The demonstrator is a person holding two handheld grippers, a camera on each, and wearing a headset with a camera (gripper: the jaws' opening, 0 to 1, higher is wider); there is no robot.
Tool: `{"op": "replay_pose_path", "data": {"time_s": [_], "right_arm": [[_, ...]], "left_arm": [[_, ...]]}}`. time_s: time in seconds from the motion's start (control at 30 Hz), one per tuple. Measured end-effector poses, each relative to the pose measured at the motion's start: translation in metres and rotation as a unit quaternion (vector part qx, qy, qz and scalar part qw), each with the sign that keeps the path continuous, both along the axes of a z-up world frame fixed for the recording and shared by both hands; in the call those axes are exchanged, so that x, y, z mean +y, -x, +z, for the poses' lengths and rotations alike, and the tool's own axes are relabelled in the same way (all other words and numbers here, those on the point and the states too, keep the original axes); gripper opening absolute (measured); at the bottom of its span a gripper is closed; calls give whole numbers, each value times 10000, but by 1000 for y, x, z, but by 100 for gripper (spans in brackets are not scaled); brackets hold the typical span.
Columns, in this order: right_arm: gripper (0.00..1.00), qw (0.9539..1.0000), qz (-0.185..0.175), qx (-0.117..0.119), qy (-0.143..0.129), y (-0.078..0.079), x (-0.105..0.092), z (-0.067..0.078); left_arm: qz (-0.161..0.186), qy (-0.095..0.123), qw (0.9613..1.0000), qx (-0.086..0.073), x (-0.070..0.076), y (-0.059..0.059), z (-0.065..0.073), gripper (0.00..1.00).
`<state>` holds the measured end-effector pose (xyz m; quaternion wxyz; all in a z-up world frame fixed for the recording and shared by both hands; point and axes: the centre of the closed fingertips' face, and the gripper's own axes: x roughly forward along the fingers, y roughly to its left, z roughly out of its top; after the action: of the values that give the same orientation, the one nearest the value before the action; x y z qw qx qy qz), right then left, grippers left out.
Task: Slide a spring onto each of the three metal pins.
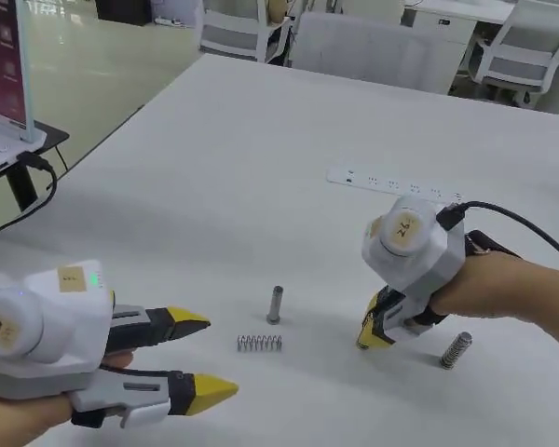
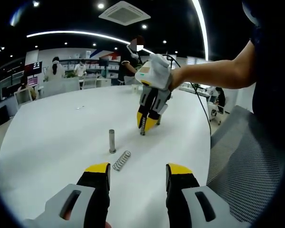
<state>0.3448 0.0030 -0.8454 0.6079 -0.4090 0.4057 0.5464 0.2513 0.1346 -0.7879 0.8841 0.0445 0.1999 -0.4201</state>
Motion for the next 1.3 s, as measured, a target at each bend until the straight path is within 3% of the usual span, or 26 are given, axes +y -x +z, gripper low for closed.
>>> {"op": "replay_pose_path", "data": {"time_s": [0.23, 0.47, 0.93, 1.3], "right_arm": [[16, 10000, 12, 3, 14, 2, -1, 0], [21, 9999, 34, -83, -98, 1, 6, 9], [21, 9982, 491, -290, -199, 10, 39, 27], [19, 9954, 902, -268, -172, 27, 70, 18]], "left_arm": [[6, -10, 10000, 5, 1, 1, -1, 41], [12, -5, 10000, 5, 1, 1, -2, 41], [26, -17, 10000, -14, 2, 2, -1, 40], [45, -31, 10000, -30, 4, 4, 1, 40]]}}
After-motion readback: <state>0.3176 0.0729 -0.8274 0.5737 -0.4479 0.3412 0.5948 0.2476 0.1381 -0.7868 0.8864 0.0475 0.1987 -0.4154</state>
